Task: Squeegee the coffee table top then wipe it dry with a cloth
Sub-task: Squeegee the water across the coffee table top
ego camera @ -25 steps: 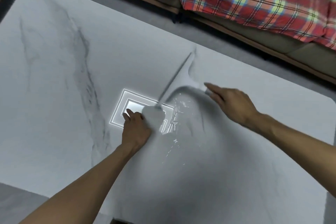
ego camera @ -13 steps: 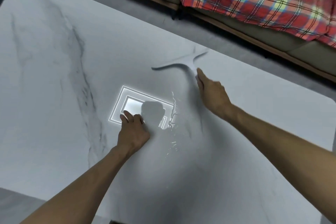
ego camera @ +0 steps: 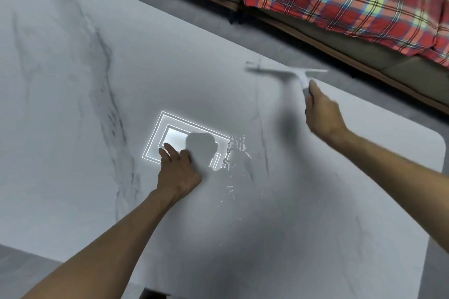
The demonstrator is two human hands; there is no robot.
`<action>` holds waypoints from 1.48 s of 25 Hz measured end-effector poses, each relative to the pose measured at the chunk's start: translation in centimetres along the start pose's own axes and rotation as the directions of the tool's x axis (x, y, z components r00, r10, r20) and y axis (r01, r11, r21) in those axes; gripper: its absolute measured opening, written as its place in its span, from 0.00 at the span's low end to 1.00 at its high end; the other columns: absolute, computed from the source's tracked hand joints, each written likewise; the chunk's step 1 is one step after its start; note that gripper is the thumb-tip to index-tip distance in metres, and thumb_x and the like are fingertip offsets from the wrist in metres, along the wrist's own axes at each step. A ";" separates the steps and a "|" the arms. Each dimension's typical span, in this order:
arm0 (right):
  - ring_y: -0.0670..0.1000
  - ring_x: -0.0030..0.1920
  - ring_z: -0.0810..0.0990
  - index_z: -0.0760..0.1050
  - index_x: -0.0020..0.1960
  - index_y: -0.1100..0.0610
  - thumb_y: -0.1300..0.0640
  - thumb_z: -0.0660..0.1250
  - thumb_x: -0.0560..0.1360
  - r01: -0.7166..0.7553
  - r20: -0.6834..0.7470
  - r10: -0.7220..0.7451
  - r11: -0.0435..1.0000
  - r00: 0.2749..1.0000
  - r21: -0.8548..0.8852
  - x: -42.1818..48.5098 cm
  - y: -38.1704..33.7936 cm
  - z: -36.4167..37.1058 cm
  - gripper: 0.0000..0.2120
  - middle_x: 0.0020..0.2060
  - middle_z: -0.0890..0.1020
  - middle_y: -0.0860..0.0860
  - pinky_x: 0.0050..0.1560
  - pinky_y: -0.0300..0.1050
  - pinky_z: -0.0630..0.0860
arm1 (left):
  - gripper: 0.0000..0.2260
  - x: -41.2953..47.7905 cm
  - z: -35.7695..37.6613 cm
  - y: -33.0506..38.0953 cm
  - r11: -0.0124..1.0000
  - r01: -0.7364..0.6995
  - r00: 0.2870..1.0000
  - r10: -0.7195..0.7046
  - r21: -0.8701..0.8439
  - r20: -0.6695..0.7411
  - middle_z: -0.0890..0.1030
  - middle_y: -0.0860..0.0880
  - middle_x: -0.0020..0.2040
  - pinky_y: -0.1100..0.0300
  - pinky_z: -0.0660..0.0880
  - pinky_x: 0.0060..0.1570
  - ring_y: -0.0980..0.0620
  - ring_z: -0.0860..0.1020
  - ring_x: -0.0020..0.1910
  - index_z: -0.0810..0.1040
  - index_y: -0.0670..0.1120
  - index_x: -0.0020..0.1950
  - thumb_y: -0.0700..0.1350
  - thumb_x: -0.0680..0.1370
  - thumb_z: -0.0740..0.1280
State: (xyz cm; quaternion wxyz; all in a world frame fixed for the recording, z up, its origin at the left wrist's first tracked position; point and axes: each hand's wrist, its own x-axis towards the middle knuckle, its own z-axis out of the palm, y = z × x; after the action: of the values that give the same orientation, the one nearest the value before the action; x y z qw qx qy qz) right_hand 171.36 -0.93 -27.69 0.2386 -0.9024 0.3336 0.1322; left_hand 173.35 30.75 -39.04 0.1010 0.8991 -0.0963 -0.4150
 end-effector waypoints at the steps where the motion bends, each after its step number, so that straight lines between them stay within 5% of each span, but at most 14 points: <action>1: 0.62 0.44 0.75 0.68 0.48 0.42 0.53 0.48 0.83 -0.058 0.000 0.058 0.996 0.998 0.069 2.1 -0.8 -0.2 0.12 0.44 0.75 0.60 0.46 0.55 0.74 | 0.24 0.1 0.1 0.0 1.000 -0.012 1.000 0.012 0.007 -0.007 0.48 0.27 0.75 0.42 0.54 0.73 0.28 0.44 0.75 0.64 0.38 0.69 0.38 0.72 0.56; 3: 0.59 0.42 0.72 0.63 0.41 0.45 0.53 0.48 0.82 -0.159 -0.021 0.161 0.983 0.987 0.091 4.5 -1.1 0.4 0.13 0.42 0.72 0.57 0.35 0.50 0.72 | 0.24 0.2 0.3 0.0 1.000 -0.023 0.999 0.023 0.018 -0.022 0.50 0.27 0.75 0.41 0.53 0.73 0.27 0.44 0.75 0.64 0.38 0.68 0.38 0.72 0.56; 5: 0.60 0.41 0.76 0.69 0.49 0.49 0.53 0.48 0.82 -0.177 0.000 0.177 0.984 0.984 -0.023 3.6 -0.7 1.5 0.12 0.44 0.74 0.60 0.29 0.48 0.72 | 0.23 0.2 0.6 -0.2 0.999 -0.030 0.999 0.030 0.024 -0.031 0.49 0.26 0.74 0.41 0.55 0.73 0.27 0.44 0.74 0.65 0.38 0.68 0.38 0.72 0.56; 8: 0.68 0.46 0.80 0.60 0.74 0.54 0.51 0.46 0.83 -0.135 0.044 0.141 0.985 0.989 -0.109 -1.9 0.8 3.2 0.21 0.51 0.79 0.66 0.44 0.60 0.79 | 0.23 0.2 0.6 -0.2 0.999 -0.029 0.999 0.029 0.015 -0.035 0.48 0.26 0.74 0.41 0.57 0.72 0.27 0.44 0.74 0.65 0.38 0.67 0.38 0.72 0.57; 11: 0.66 0.45 0.80 0.51 0.78 0.47 0.47 0.45 0.83 -0.164 0.152 0.180 0.980 0.972 -0.113 -8.3 2.8 3.9 0.23 0.52 0.80 0.67 0.51 0.56 0.77 | 0.23 0.3 0.4 -0.1 1.000 -0.018 1.000 0.018 0.009 -0.006 0.48 0.25 0.74 0.42 0.53 0.73 0.26 0.44 0.74 0.65 0.39 0.67 0.40 0.72 0.57; 16: 0.52 0.30 0.73 0.59 0.76 0.49 0.46 0.49 0.83 -0.190 0.283 0.210 0.977 0.936 -0.096 -12.8 4.3 1.9 0.22 0.40 0.77 0.52 0.30 0.42 0.71 | 0.21 0.2 0.0 -0.2 1.000 -0.022 0.998 0.023 -0.011 0.051 0.46 0.27 0.75 0.42 0.53 0.73 0.29 0.42 0.75 0.66 0.42 0.64 0.44 0.72 0.60; 18: 0.56 0.28 0.74 0.69 0.63 0.47 0.48 0.50 0.83 -0.249 0.217 0.230 0.966 0.949 0.064 -10.1 4.2 0.5 0.14 0.39 0.76 0.54 0.24 0.40 0.68 | 0.20 0.1 0.1 -0.3 0.999 -0.034 0.999 0.032 0.036 0.039 0.50 0.27 0.75 0.42 0.50 0.74 0.28 0.42 0.75 0.66 0.40 0.65 0.46 0.75 0.59; 20: 0.57 0.29 0.74 0.67 0.46 0.47 0.49 0.50 0.82 -0.313 0.092 0.299 0.920 0.950 0.238 -5.3 3.9 -0.6 0.10 0.36 0.74 0.58 0.25 0.43 0.67 | 0.22 -0.1 0.2 -0.4 0.996 -0.044 0.999 0.044 0.074 0.002 0.55 0.29 0.74 0.43 0.52 0.74 0.29 0.46 0.75 0.64 0.39 0.68 0.49 0.77 0.59; 25: 0.55 0.33 0.73 0.67 0.62 0.53 0.52 0.49 0.81 -0.447 0.006 0.462 0.856 0.887 0.259 2.3 4.0 -0.1 0.13 0.50 0.75 0.57 0.28 0.40 0.68 | 0.21 -1.8 1.6 -0.1 0.984 -0.123 0.990 0.131 0.131 -0.054 0.69 0.33 0.65 0.48 0.65 0.63 0.32 0.64 0.63 0.65 0.40 0.66 0.47 0.75 0.52; 28: 0.62 0.41 0.79 0.59 0.73 0.53 0.52 0.48 0.82 -0.415 0.008 0.418 0.899 0.909 0.140 -1.4 4.2 2.3 0.20 0.51 0.76 0.59 0.27 0.46 0.73 | 0.21 -2.7 3.1 0.6 0.969 -0.152 0.988 0.151 0.193 0.019 0.67 0.32 0.66 0.49 0.63 0.65 0.31 0.62 0.65 0.64 0.41 0.67 0.45 0.74 0.54; 30: 0.67 0.45 0.80 0.58 0.74 0.55 0.52 0.47 0.83 -0.318 0.022 0.318 0.948 0.948 0.014 -6.1 4.5 3.5 0.21 0.53 0.79 0.63 0.37 0.58 0.79 | 0.22 -2.8 3.2 0.9 0.976 -0.142 0.990 0.135 0.166 0.048 0.64 0.30 0.68 0.49 0.62 0.66 0.29 0.58 0.68 0.62 0.41 0.69 0.42 0.75 0.55; 32: 0.67 0.45 0.80 0.55 0.77 0.54 0.51 0.47 0.84 -0.269 0.084 0.269 0.963 0.959 -0.015 -10.5 4.8 3.9 0.23 0.52 0.80 0.64 0.46 0.60 0.79 | 0.23 -2.7 2.8 1.0 0.982 -0.117 0.991 0.105 0.152 0.081 0.60 0.29 0.70 0.47 0.62 0.68 0.27 0.53 0.71 0.61 0.40 0.70 0.39 0.74 0.54; 35: 0.58 0.35 0.79 0.57 0.75 0.51 0.48 0.49 0.82 -0.289 0.235 0.280 0.957 0.931 0.005 -14.5 5.1 3.4 0.22 0.44 0.80 0.59 0.32 0.48 0.79 | 0.24 -3.1 1.8 2.1 0.998 -0.026 0.992 0.032 -0.048 0.124 0.59 0.29 0.71 0.39 0.62 0.68 0.22 0.51 0.71 0.60 0.33 0.70 0.32 0.74 0.54; 37: 0.54 0.27 0.75 0.62 0.69 0.48 0.46 0.50 0.82 -0.374 0.216 0.333 0.908 0.918 0.188 -12.9 4.7 2.2 0.18 0.38 0.78 0.55 0.20 0.39 0.71 | 0.23 -3.1 1.7 2.6 0.997 -0.003 0.992 0.012 -0.074 0.124 0.62 0.30 0.68 0.30 0.61 0.65 0.17 0.56 0.67 0.59 0.27 0.70 0.27 0.74 0.53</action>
State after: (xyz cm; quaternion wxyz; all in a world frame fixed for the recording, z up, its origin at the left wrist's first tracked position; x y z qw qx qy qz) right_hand 158.44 4.07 -26.06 0.3406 -0.7780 0.4821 0.2152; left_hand 169.82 28.88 -37.17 0.1294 0.8667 -0.0905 -0.4733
